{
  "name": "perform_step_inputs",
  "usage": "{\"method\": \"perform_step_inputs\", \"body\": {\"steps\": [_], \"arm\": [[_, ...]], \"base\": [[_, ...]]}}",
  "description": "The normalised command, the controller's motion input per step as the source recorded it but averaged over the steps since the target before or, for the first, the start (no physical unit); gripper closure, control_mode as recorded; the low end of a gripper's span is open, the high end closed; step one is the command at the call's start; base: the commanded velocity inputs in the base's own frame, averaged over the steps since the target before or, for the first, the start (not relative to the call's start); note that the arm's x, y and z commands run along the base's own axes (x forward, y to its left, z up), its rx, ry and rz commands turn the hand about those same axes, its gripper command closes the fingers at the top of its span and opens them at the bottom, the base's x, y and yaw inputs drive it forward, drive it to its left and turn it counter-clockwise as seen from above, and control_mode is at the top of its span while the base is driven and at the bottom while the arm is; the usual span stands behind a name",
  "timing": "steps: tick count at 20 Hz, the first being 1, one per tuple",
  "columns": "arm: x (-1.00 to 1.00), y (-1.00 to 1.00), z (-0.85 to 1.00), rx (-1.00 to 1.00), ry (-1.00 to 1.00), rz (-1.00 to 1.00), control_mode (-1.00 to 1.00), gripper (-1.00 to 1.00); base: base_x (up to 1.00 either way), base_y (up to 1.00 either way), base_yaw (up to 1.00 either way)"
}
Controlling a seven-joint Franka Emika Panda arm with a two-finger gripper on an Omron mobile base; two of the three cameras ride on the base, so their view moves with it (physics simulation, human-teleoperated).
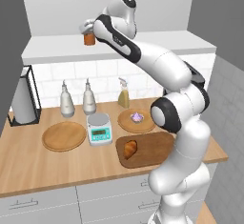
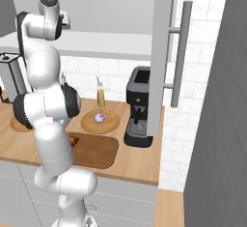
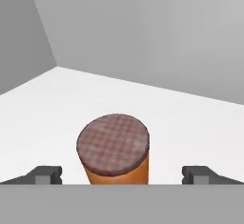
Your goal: From the different types of pastries on the counter, select a croissant and place it on the cutting board. Then retrieve a jar of jam from the cabinet and place it alongside the croissant on the cutting board.
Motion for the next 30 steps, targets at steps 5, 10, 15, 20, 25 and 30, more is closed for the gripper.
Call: {"method": "perform_step_inputs", "body": {"steps": [5,10,15,20,25,30], "arm": [[0.00,0.23,-0.11,0.00,0.01,0.00,-1.00,-1.00],[0.00,0.12,0.00,0.00,0.00,0.00,-1.00,-1.00],[0.07,0.00,-0.03,0.00,0.00,0.00,-1.00,-1.00],[0.01,0.00,-0.14,0.00,0.00,0.00,-1.00,-1.00],[0.05,0.00,-0.21,0.00,0.01,0.00,-1.00,-1.00],[0.14,0.00,-0.01,0.00,0.00,0.00,-1.00,1.00]], "base": [[0.00,0.00,0.00],[0.00,0.00,0.00],[0.00,0.00,0.00],[0.00,0.00,0.00],[0.00,0.00,0.00],[0.00,0.00,0.00]]}}
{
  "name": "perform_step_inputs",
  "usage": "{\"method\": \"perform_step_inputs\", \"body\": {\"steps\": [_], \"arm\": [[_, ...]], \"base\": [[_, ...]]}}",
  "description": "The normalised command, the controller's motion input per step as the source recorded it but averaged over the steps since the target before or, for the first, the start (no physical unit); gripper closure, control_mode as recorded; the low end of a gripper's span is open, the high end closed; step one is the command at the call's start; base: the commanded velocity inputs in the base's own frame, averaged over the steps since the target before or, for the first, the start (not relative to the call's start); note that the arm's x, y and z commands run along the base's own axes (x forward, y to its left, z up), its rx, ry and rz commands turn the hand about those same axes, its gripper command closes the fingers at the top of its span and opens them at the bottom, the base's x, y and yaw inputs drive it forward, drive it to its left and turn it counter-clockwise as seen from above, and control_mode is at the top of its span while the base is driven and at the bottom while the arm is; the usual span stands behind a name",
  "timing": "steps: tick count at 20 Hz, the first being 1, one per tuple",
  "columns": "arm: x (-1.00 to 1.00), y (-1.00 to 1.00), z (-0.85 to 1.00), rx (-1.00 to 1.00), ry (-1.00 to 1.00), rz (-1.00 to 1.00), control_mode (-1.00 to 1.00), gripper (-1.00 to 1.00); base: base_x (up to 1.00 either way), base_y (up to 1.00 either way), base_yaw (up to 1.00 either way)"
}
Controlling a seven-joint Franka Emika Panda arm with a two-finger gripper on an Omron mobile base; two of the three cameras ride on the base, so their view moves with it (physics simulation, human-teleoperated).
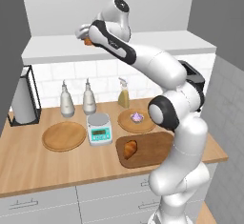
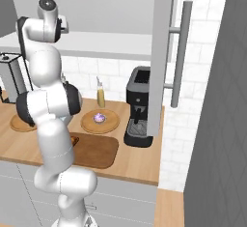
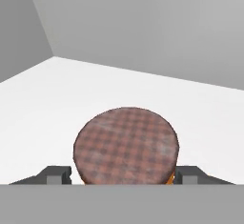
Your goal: From the different types of pastries on the counter, select a croissant and place it on the cutting board. Then retrieve a jar of jam from the cabinet and place it alongside the croissant on the cutting board.
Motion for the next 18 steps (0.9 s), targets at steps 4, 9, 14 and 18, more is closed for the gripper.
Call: {"method": "perform_step_inputs", "body": {"steps": [4,9,14,18], "arm": [[0.04,0.00,0.00,0.00,0.00,0.00,-1.00,1.00],[-0.19,0.00,0.30,0.00,-0.05,0.00,-1.00,1.00],[-0.57,0.00,0.12,0.00,-0.10,0.00,-1.00,1.00],[-0.66,0.00,0.08,0.00,-0.14,0.00,-1.00,1.00]], "base": [[0.00,0.00,0.00],[0.00,0.00,0.00],[0.00,0.00,0.00],[0.00,0.00,0.00]]}}
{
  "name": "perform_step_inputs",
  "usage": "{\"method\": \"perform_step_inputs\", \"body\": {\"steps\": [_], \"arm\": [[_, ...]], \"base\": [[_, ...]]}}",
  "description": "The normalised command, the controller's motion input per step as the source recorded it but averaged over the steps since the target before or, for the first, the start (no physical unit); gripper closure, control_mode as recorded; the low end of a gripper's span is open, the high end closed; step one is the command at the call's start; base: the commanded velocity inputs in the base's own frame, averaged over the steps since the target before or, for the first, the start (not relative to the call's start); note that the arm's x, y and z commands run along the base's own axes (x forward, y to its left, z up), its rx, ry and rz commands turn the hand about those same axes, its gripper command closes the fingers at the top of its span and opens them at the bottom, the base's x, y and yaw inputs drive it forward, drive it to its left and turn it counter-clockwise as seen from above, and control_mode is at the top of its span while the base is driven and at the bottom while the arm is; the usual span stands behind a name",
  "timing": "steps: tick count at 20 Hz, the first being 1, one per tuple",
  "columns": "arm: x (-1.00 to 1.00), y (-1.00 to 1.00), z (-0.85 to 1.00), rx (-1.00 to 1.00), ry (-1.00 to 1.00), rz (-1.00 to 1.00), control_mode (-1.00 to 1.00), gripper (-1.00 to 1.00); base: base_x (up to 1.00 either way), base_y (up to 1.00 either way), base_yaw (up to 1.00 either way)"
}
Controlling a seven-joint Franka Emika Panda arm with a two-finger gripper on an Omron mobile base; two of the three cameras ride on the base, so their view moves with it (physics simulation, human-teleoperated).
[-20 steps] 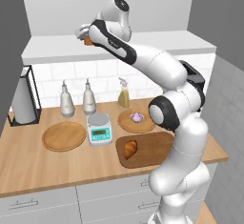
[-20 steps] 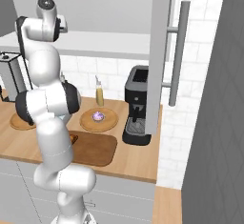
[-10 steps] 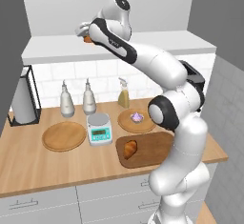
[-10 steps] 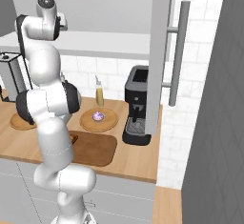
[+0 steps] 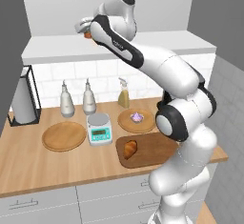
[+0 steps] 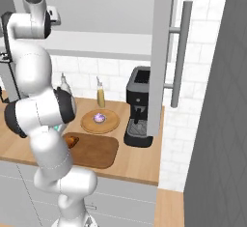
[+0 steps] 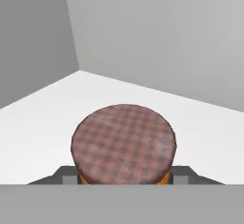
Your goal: From the different types of pastries on the counter, select a croissant and place it on the cutting board. Then retrieve a jar of jam from the cabinet and place it alongside the croissant on the cutting board.
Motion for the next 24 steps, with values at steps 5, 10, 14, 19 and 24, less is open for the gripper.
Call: {"method": "perform_step_inputs", "body": {"steps": [5,10,14,19,24], "arm": [[-0.87,0.00,0.00,0.00,-0.15,0.00,-1.00,1.00],[-0.90,0.00,-0.05,0.00,-0.07,0.00,-1.00,1.00],[-0.99,-0.11,-0.33,0.00,0.00,0.00,-1.00,1.00],[-1.00,-0.23,-0.42,0.00,0.00,0.00,-1.00,1.00],[-1.00,-0.39,-0.59,0.01,0.00,0.00,-1.00,1.00]], "base": [[0.00,0.00,0.00],[0.00,0.00,0.00],[0.00,0.00,0.00],[0.00,0.00,0.00],[0.00,0.00,0.00]]}}
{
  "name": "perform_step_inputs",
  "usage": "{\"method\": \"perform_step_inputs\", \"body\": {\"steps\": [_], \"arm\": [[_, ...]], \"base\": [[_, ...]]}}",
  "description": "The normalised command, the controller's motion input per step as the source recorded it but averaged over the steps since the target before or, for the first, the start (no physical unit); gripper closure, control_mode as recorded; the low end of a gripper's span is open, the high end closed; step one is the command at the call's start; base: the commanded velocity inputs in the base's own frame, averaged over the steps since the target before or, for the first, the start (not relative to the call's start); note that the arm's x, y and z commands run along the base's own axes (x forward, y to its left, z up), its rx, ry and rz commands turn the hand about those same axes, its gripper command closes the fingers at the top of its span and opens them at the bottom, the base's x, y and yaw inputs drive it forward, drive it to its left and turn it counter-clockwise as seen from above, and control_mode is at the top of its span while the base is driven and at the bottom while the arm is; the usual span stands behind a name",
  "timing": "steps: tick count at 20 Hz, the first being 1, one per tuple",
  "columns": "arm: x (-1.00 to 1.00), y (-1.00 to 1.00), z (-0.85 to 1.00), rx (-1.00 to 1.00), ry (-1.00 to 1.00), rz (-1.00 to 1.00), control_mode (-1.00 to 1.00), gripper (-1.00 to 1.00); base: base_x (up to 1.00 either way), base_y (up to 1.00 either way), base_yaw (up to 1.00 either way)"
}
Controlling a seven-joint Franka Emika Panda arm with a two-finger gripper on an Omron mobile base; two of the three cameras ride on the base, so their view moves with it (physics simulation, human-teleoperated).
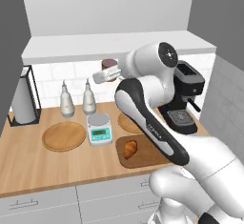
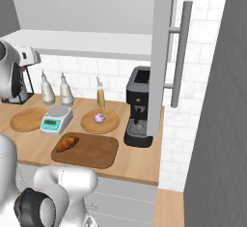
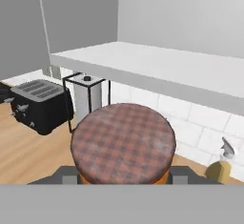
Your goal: From the different types of pastries on the counter, select a croissant and place it on the cutting board. Then retrieve a jar of jam from the cabinet and place it alongside the croissant on the cutting board.
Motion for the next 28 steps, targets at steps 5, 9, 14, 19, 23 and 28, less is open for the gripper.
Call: {"method": "perform_step_inputs", "body": {"steps": [5,9,14,19,23,28], "arm": [[-0.84,-0.51,-0.72,0.04,0.00,0.00,-1.00,1.00],[-0.53,-0.61,-0.79,0.08,0.00,0.03,-1.00,1.00],[-0.36,-0.59,-0.77,0.15,0.00,0.06,-1.00,1.00],[-0.13,-0.37,-0.62,0.17,0.00,0.08,-1.00,1.00],[0.00,-0.01,-0.20,0.09,0.00,0.02,-1.00,1.00],[0.00,0.04,-0.44,0.12,0.00,0.05,-1.00,1.00]], "base": [[0.00,0.00,0.00],[0.00,0.00,0.00],[0.00,0.00,0.00],[0.00,0.00,0.00],[0.00,0.00,0.00],[0.00,0.00,0.00]]}}
